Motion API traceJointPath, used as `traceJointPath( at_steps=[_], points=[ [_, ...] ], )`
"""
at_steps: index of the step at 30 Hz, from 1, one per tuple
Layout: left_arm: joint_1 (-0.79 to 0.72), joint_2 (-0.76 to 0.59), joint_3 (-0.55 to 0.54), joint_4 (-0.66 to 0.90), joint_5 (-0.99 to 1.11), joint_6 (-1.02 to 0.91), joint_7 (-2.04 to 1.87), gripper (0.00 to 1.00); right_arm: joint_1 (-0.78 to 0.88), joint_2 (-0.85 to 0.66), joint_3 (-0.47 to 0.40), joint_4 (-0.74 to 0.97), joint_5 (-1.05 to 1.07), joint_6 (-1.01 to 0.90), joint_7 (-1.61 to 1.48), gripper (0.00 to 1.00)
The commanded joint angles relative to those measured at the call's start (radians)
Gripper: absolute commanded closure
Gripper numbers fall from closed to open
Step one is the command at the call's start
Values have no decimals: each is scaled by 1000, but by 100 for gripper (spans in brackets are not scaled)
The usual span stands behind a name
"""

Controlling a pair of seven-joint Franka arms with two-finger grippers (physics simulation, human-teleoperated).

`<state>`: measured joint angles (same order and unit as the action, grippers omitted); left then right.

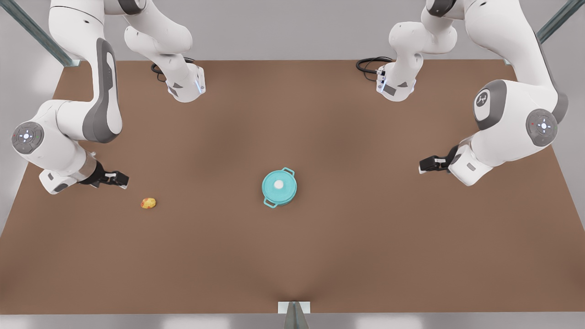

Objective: Open the pot lid and put the potato into the pot

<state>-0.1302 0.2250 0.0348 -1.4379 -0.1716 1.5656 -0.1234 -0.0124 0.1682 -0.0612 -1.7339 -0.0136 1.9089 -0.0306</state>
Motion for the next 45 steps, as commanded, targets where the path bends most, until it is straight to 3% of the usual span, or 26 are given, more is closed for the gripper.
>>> traceJointPath(
  at_steps=[1,3,5,7,10,12,16,21,33,45],
  points=[
    [0,-1,-3,1,21,11,-30,0,0,-1,0,0,0,22,-5,0],
    [-2,7,-16,-1,11,11,-36,0,2,1,0,2,0,22,90,0],
    [-37,14,-30,-24,12,2,-36,0,11,1,-9,16,10,24,604,0],
    [-187,14,-58,-24,75,2,-194,0,-23,37,-16,20,72,32,954,0],
    [-439,92,-73,20,147,51,-484,0,-21,59,-12,8,76,33,1070,0],
    [-522,149,-73,36,144,154,-659,0,-11,51,-2,-48,80,73,1087,0],
    [-606,232,-75,33,158,261,-941,0,23,48,0,-263,83,367,1097,0],
    [-652,358,-72,36,169,462,-1084,0,11,154,-8,-259,76,538,1084,0],
    [-654,570,-55,165,222,619,-1056,0,14,264,-9,-243,-66,441,1094,0],
    [-674,614,-56,165,236,703,-1058,0,-52,326,-12,-240,-143,458,1086,0]
  ],
)
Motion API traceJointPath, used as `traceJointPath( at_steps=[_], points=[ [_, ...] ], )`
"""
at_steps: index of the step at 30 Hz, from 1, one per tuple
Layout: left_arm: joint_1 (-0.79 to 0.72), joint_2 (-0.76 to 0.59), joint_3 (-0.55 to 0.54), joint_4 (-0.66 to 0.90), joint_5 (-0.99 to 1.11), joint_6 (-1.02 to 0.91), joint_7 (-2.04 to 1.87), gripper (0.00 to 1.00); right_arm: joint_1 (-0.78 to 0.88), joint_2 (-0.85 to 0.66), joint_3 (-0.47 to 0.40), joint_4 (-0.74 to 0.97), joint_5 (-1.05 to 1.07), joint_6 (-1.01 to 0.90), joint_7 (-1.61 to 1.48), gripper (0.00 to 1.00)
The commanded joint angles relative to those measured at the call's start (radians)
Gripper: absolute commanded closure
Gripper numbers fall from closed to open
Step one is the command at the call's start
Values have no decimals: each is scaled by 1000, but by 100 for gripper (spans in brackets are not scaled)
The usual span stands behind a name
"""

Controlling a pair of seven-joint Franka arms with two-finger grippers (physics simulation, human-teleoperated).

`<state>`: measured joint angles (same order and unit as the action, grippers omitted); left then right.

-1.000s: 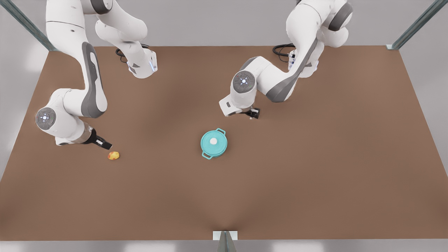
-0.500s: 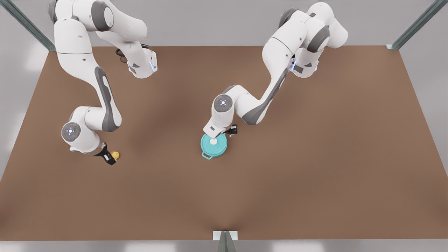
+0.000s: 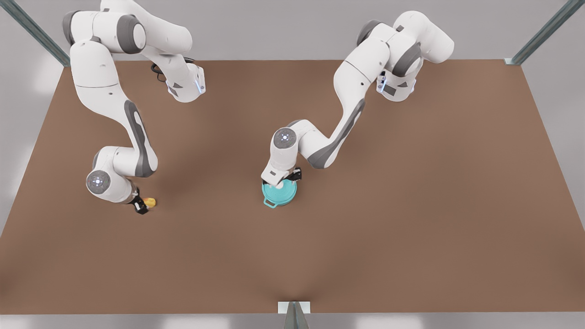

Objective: Open the pot lid and put the potato into the pot

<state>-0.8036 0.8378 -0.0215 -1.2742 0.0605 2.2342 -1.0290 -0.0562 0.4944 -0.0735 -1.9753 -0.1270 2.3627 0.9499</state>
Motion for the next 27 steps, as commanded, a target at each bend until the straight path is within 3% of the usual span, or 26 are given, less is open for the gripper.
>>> traceJointPath(
  at_steps=[1,14,15,17,18,23,27],
  points=[
    [0,3,0,1,5,35,-152,0,-8,-1,0,1,-31,4,105,0],
    [-16,47,0,-10,42,76,-160,0,-1,79,9,35,-25,58,110,0],
    [-17,47,0,-10,42,76,-160,10,-2,85,9,35,-26,63,110,0],
    [-22,43,0,-10,54,68,-155,46,-2,87,9,33,-26,63,112,0],
    [-23,41,0,-8,65,65,-155,55,-2,95,9,33,-26,63,112,0],
    [-28,38,3,-8,67,54,-155,75,9,95,11,29,-19,63,118,0],
    [-29,34,5,-5,68,47,-154,75,10,95,11,21,-19,63,119,0]
  ],
)
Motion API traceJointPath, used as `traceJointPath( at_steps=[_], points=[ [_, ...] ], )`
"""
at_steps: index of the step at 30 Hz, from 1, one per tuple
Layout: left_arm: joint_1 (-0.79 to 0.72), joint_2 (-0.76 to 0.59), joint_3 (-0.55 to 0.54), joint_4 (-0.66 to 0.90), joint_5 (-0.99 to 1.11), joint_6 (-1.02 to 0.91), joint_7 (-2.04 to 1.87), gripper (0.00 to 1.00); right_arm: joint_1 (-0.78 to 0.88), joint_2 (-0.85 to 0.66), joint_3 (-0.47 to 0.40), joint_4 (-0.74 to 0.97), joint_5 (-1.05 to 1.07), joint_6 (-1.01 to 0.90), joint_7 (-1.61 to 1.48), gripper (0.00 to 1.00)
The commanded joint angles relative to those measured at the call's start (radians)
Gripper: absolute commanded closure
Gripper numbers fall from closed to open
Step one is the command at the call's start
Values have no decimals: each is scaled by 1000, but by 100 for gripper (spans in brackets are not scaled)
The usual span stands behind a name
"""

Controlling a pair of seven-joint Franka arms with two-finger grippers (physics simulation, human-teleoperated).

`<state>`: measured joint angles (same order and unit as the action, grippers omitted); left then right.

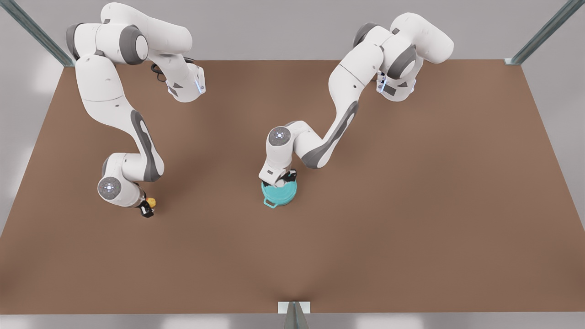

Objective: Open the pot lid and put the potato into the pot

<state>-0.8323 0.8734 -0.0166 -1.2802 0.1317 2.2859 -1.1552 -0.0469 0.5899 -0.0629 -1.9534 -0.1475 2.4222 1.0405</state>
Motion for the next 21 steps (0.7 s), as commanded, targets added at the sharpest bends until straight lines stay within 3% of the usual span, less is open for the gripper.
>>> traceJointPath(
  at_steps=[1,5,7,10,13,14,15,18,21],
  points=[
    [-1,-4,1,2,-3,-5,-27,75,1,-1,0,-1,2,3,29,0],
    [28,-21,35,58,-7,-157,80,74,1,-1,0,1,2,3,56,23],
    [145,-21,30,62,-12,-155,253,74,1,-1,0,1,2,3,69,33],
    [326,33,27,62,-15,-39,565,74,-1,-1,0,1,2,3,70,40],
    [352,96,27,61,-15,38,609,73,1,-2,0,1,2,3,82,44],
    [351,98,26,61,-15,38,609,43,1,-2,0,1,2,1,84,44],
    [349,96,24,61,-12,38,608,0,1,-7,0,1,3,-2,85,44],
    [371,12,38,61,-10,-150,787,0,1,-25,5,1,5,-12,93,44],
    [561,-321,33,62,-76,-732,1144,0,1,-64,29,4,6,-31,108,45]
  ],
)
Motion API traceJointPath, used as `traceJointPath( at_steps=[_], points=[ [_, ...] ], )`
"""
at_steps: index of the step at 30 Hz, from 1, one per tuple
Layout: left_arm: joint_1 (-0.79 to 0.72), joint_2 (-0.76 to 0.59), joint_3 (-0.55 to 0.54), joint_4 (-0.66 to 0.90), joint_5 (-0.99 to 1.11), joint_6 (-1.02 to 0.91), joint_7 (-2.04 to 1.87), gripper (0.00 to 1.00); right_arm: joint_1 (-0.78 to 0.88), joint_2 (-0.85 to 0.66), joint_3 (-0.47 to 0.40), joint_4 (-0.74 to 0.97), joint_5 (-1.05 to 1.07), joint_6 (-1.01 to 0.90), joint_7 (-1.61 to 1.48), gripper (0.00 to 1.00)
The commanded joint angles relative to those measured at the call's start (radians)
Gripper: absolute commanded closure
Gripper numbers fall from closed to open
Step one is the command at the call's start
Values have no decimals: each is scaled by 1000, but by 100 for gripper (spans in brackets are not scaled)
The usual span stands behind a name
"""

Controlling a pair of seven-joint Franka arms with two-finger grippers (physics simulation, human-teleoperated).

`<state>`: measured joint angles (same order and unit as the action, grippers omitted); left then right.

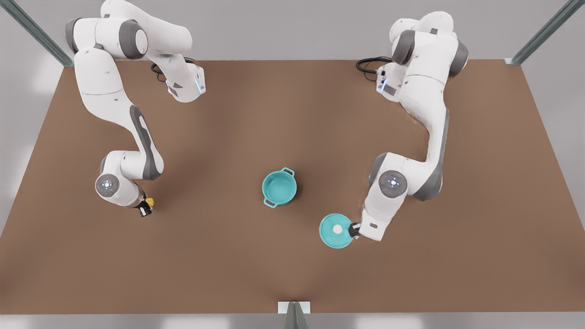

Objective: Open the pot lid and put the potato into the pot

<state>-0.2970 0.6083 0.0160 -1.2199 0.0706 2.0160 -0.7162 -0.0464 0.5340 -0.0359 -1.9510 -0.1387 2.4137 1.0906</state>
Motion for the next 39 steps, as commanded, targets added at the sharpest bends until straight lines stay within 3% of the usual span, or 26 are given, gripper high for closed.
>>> traceJointPath(
  at_steps=[1,2,3,5,6,7,9,12,15,22,32,39],
  points=[
    [163,-220,2,-26,-112,-637,825,0,0,-23,17,1,-1,-22,63,45],
    [183,-450,1,-361,-140,-449,805,0,19,-34,19,4,1,-28,66,45],
    [193,-486,2,-434,-147,-398,724,0,33,-45,19,9,22,-47,63,46],
    [196,-410,-19,-394,-138,-393,630,0,80,-58,19,18,60,-53,75,46],
    [288,-407,-90,-392,-138,-347,639,0,108,-58,19,46,64,-100,104,46],
    [292,-407,-93,-377,-137,-319,641,0,131,-65,19,67,65,-123,133,46],
    [286,-406,-94,-342,-137,-318,644,0,172,-65,19,92,67,-153,175,47],
    [193,-349,-97,-271,46,-258,646,0,240,-65,19,139,67,-220,256,47],
    [190,-383,-111,-216,18,-368,636,0,330,-63,19,175,97,-258,348,48],
    [202,-374,-102,-211,-20,-392,641,0,542,-57,17,300,163,-361,572,47],
    [248,-377,-97,-211,-63,-392,641,0,715,121,19,567,266,-407,815,47],
    [254,-377,-97,-211,-63,-390,640,0,763,215,19,575,266,-387,815,46]
  ],
)
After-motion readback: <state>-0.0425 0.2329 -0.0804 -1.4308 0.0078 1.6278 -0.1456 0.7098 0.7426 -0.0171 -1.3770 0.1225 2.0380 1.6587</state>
